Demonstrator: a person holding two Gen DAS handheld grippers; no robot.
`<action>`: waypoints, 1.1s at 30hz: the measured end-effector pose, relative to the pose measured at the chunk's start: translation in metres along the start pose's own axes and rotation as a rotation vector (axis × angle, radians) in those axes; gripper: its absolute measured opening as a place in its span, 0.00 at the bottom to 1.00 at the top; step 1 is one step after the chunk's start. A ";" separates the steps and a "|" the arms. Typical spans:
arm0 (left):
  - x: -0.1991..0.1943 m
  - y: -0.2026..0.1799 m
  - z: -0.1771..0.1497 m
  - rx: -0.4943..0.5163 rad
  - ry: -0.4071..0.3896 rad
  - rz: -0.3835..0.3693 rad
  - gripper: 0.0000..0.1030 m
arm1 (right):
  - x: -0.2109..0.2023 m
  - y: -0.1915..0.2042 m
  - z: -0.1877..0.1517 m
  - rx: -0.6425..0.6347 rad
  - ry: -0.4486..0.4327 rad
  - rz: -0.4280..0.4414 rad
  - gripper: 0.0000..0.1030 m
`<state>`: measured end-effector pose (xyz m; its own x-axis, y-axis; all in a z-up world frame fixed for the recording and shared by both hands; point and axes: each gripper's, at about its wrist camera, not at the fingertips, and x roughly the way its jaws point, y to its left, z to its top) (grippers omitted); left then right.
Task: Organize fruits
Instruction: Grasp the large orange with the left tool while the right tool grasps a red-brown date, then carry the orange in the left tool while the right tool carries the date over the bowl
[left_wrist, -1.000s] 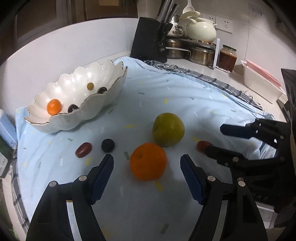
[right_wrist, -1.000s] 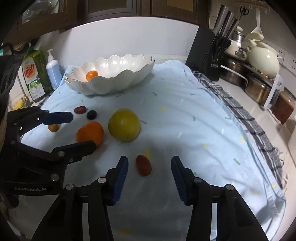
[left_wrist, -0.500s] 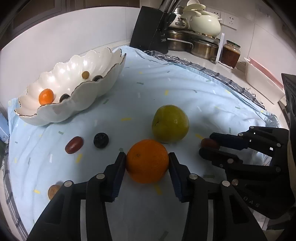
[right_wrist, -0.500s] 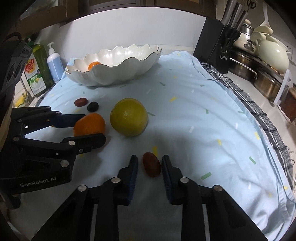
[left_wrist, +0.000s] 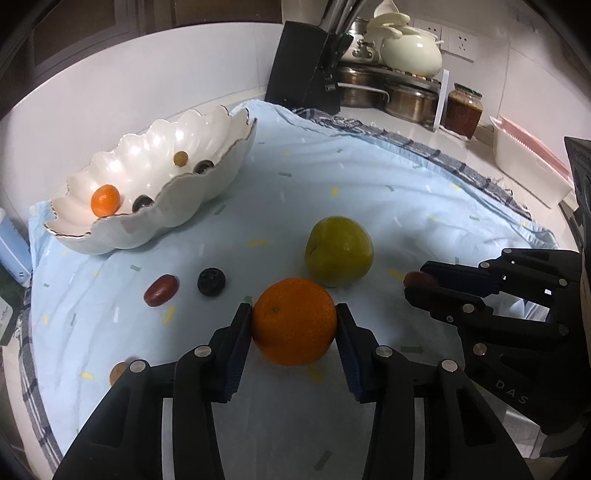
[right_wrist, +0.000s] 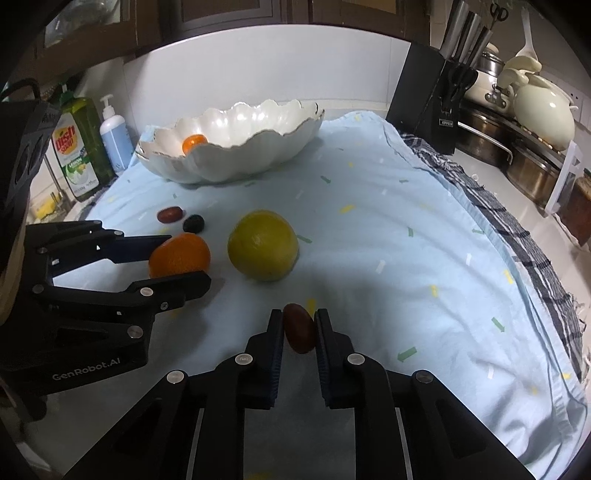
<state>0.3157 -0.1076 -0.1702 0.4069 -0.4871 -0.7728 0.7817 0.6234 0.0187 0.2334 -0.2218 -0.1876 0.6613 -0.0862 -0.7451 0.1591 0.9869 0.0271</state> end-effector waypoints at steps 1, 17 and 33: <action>-0.003 0.000 0.001 -0.005 -0.004 0.003 0.43 | -0.003 0.000 0.002 0.000 -0.008 0.002 0.17; -0.052 0.004 0.013 -0.102 -0.101 0.089 0.43 | -0.047 0.003 0.036 -0.050 -0.130 0.061 0.17; -0.091 0.019 0.039 -0.181 -0.226 0.206 0.43 | -0.069 0.008 0.083 -0.134 -0.266 0.111 0.17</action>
<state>0.3117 -0.0751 -0.0746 0.6572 -0.4505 -0.6043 0.5843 0.8110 0.0309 0.2499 -0.2189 -0.0805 0.8408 0.0082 -0.5412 -0.0115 0.9999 -0.0028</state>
